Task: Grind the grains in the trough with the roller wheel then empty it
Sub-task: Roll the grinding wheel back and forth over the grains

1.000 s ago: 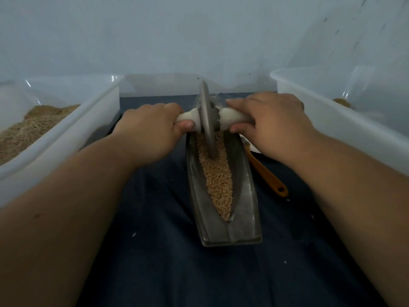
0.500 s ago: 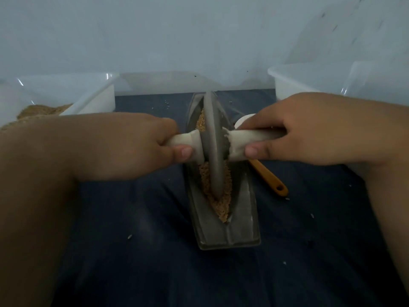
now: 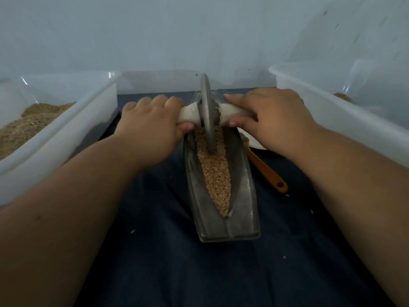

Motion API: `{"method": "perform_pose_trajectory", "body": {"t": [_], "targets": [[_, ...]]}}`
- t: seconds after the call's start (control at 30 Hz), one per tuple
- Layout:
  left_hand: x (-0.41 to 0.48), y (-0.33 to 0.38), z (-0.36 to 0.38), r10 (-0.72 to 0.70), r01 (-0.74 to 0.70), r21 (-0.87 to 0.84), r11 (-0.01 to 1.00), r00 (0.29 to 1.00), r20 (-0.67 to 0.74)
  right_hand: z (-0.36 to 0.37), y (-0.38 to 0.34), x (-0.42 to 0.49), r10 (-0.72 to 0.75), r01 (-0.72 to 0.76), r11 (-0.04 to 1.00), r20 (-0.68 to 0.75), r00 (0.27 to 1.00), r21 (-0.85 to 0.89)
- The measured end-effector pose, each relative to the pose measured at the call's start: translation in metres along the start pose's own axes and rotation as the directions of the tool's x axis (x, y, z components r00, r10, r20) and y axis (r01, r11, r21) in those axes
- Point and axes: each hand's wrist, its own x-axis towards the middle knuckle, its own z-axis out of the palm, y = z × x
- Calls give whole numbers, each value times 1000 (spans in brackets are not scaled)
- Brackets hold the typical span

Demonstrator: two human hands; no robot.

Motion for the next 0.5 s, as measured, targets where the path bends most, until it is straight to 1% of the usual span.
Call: {"method": "perform_pose_trajectory", "body": {"t": [0.07,0.13,0.2,0.27,0.33,0.4,0.5], "targets": [[-1,-3,1,16,-16,-39,999,1000,11,-3,-3,-2,11,-10,1000,16,1000,-12],[-2,-5,-5,57,-54,-75,996,997,44,-12,-8,-5,45,-47,999,82,996,20],[-4,-9,-16,94,-72,-139,988,983,160,-26,-11,-7,49,-61,996,181,982,59],[-9,-13,-32,135,-55,-246,968,937,321,-42,-13,-11,13,-37,996,285,958,79],[-14,-15,-45,193,-39,-357,933,893,407,-57,-14,-17,-24,-19,993,362,932,116],[-18,-15,-52,237,-46,-403,914,867,438,-68,-17,-22,-55,-5,989,404,913,148],[-17,-13,-50,228,-67,-356,932,873,432,-67,-19,-21,-64,8,991,429,901,132]]}}
